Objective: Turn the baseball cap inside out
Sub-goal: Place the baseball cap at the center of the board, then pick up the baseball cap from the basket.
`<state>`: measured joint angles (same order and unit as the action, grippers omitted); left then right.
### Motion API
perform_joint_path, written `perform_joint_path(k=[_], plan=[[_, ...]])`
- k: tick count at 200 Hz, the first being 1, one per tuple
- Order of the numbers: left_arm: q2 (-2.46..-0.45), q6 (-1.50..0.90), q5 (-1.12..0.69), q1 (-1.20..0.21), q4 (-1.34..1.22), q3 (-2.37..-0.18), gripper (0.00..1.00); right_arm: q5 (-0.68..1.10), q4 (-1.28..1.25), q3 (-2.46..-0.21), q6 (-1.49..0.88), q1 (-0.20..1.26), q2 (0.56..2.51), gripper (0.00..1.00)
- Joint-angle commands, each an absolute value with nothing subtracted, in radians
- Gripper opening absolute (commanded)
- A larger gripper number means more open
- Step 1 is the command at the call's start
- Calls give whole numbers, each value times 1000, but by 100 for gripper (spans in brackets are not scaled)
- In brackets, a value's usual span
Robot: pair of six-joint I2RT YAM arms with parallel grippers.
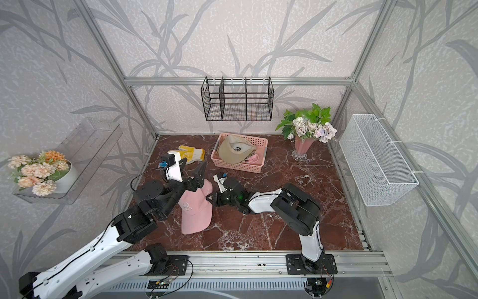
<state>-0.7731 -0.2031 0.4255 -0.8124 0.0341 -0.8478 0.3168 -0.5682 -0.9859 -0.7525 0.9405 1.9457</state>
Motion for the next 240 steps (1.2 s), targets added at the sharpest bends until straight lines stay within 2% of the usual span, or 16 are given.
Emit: perform_joint_path(k=[1, 26, 50, 72, 87, 115, 145, 197, 240], plan=[[-778, -237, 368, -790, 32, -851, 84, 236, -540, -1024, -738, 966, 1974, 28], [-786, -248, 341, -770, 35, -847, 84, 231, -522, -1069, -750, 979, 2007, 30], [-792, -259, 321, -755, 38, -845, 84, 228, -492, -1110, -748, 996, 2028, 41], [-804, -267, 303, -740, 44, -847, 84, 194, -492, -1097, -743, 999, 2005, 57], [-820, -273, 287, -724, 49, -849, 84, 145, -488, -1049, -729, 989, 1948, 62], [-877, -291, 239, -688, 45, -857, 85, 147, -492, -904, -740, 914, 1788, 65], [-981, -324, 185, -644, 30, -878, 84, 142, -400, -752, -713, 761, 1555, 66], [-1224, -419, 65, -531, -38, -949, 82, 123, -45, -662, -623, 521, 1208, 66], [-1445, -501, -23, -437, -120, -1039, 74, 159, 134, -666, -558, 387, 1038, 66]])
